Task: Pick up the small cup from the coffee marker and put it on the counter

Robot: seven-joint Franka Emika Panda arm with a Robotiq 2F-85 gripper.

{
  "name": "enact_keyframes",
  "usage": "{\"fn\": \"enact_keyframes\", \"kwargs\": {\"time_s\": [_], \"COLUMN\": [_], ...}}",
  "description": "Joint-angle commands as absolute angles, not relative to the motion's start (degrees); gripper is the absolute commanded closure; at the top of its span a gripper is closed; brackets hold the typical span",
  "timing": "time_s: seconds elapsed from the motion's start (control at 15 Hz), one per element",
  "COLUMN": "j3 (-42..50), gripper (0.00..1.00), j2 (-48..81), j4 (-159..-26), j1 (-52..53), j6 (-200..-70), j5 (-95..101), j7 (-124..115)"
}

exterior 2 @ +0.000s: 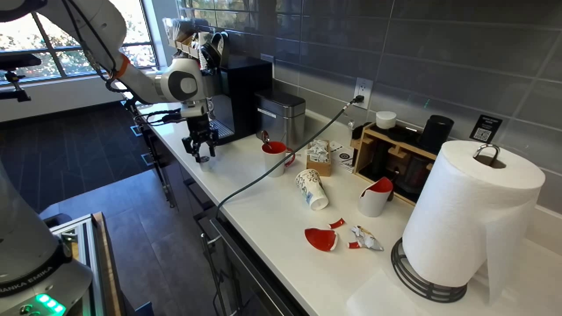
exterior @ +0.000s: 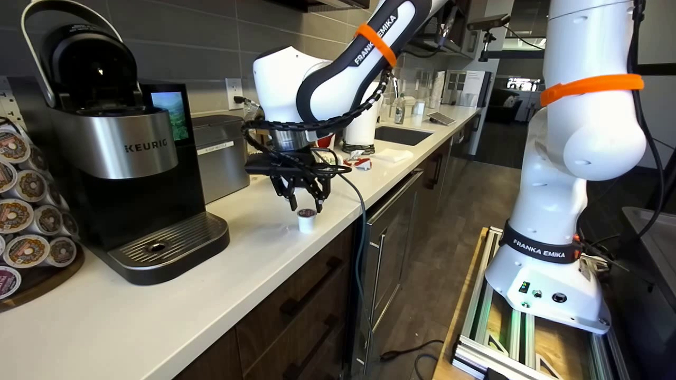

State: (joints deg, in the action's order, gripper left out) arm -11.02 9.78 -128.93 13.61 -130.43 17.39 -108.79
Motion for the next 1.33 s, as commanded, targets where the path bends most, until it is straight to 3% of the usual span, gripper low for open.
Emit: {"fn": "enact_keyframes", "kwargs": {"time_s": [0.0, 0.4, 0.93, 1.13, 1.27], "j3": [-10.36, -10.80, -12.98, -13.29, -14.80], "gripper": [0.01, 0.00, 0.00, 0.00, 0.00], "j2": [9.32, 1.14, -13.02, -15.43, -14.76], "j4": [-128.81, -134.15, -137.48, -135.99, -132.48], "j1": [14.50, 14.10, 12.42, 12.53, 11.46], "j6": [-130.10, -140.03, -142.09, -139.39, -130.51], "j5": [14.47, 13.94, 19.68, 18.24, 18.76], "j7": [-111.49, -107.40, -90.52, -79.08, -76.79]}}
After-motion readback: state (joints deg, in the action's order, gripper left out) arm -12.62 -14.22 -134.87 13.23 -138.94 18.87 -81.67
